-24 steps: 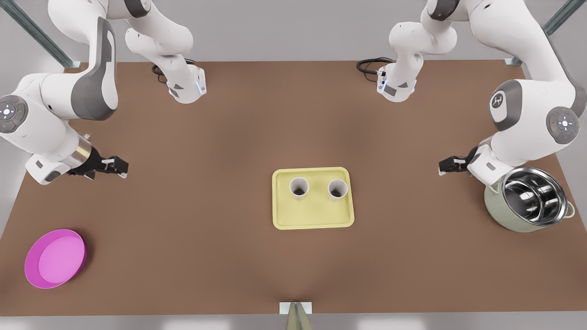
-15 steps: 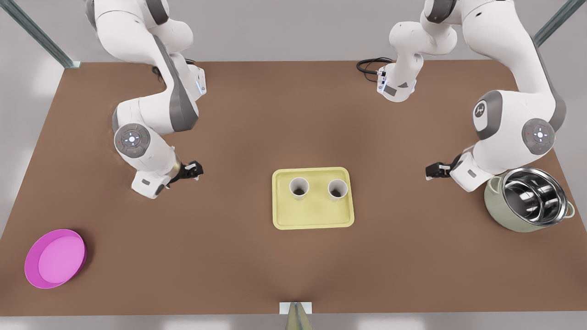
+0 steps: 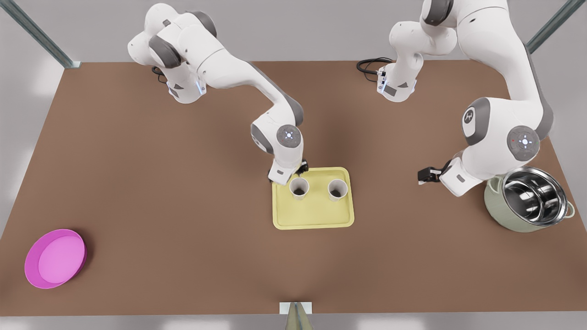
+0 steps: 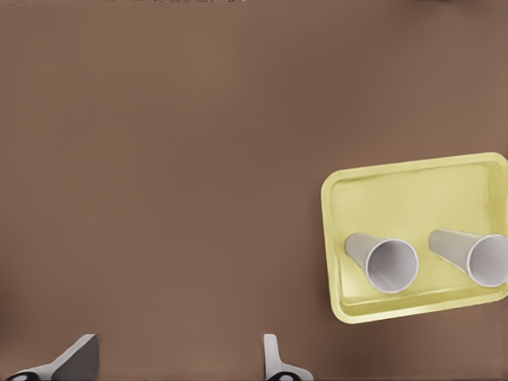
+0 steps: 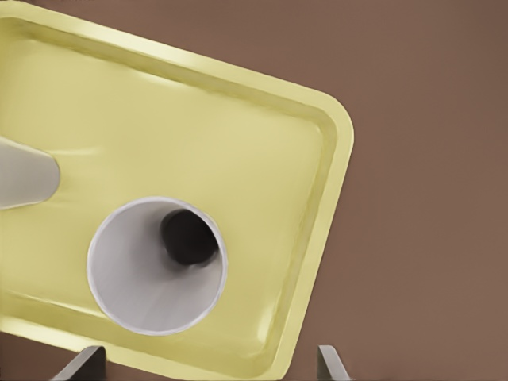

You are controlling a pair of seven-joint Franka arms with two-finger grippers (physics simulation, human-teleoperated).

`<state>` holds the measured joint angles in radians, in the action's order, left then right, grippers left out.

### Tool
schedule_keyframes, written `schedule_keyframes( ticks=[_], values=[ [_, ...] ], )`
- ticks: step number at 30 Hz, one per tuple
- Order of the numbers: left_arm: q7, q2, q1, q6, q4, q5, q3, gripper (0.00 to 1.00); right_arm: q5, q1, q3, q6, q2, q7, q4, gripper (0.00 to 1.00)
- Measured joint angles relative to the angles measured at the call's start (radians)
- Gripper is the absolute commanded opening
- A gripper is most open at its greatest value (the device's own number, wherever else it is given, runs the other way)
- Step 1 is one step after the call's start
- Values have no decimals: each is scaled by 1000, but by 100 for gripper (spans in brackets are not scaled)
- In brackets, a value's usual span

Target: Use the left arm to pick up the white IKEA cup from the tray and place it on the middle-left position; use the right arm to pick up the white IKEA cup from the tray and place it on the middle-right position

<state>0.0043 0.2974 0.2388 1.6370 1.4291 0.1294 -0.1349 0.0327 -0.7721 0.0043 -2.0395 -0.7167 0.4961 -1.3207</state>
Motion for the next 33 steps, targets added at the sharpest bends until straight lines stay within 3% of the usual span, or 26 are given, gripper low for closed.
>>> schedule_keyframes(
  ticks=[8, 21, 22, 23, 26, 33],
  values=[
    [0, 2, 10, -12, -3, -1, -7, 100, 25, -3, -7, -115, -49, 182, 1, 100],
    [-2, 19, 25, -1, 5, -33, 0, 100, 77, -12, -12, -147, -91, 349, -60, 100],
    [-3, 20, 25, 1, 6, -33, 0, 100, 77, -14, -12, -148, -94, 358, -61, 95],
    [-3, 21, 25, 2, 6, -33, 0, 100, 76, -14, -12, -149, -96, 367, -61, 64],
    [-4, 27, 26, 7, 10, -33, 0, 100, 71, -11, -13, -153, -96, 397, -57, 30],
    [-6, 25, 32, 12, 12, -34, 0, 100, 49, 6, -14, -167, -96, 449, -48, 22]
  ],
)
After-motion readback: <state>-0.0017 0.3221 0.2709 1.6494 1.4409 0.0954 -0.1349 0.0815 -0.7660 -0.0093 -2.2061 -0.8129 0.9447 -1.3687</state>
